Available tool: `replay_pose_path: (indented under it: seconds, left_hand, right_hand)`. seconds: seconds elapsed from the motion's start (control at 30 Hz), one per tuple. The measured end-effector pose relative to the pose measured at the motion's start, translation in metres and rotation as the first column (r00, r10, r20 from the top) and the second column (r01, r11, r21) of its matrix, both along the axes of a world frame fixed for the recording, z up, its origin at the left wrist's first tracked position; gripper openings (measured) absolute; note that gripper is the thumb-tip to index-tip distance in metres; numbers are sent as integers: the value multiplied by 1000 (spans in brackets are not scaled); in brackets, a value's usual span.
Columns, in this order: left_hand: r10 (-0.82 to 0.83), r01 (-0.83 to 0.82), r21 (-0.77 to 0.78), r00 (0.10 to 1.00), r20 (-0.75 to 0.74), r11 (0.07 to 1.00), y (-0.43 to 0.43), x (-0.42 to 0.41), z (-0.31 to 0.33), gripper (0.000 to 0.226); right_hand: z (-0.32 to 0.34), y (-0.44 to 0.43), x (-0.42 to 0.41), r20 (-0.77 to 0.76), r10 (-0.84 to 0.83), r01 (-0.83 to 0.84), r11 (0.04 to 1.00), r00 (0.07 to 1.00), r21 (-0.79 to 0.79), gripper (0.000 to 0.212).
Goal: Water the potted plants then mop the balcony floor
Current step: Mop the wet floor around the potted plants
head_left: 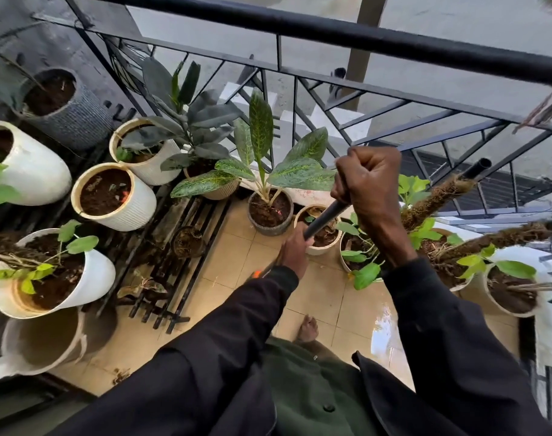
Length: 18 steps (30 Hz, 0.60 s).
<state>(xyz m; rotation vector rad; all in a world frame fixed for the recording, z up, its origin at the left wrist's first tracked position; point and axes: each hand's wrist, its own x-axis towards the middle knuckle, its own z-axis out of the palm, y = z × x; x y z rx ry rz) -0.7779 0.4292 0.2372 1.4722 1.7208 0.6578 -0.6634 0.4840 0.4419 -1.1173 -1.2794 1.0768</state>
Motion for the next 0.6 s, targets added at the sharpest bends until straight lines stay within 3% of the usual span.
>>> replay_pose_path:
  seconds: [0.17,0.33,0.47,0.6]
  left_hand:
    - [11,-6,-45,992,123,999,55,11,-26,27]
    - [-111,117,-88,992,64,989,75,6,-48,31]
    - [-250,248,-116,968,-8,962,77,-4,-48,16]
    - [-289,283,-113,957,-37,952,81,-21,-51,21]
  right_hand:
    - [-5,0,-12,83,-78,69,992,993,105,36]
    - [-45,-3,-18,144,-242,235,970,960,60,40]
    - [-43,-3,-16,95,-244,243,970,965,28,46]
    - [-31,6,-30,28,-226,226,974,974,-17,45]
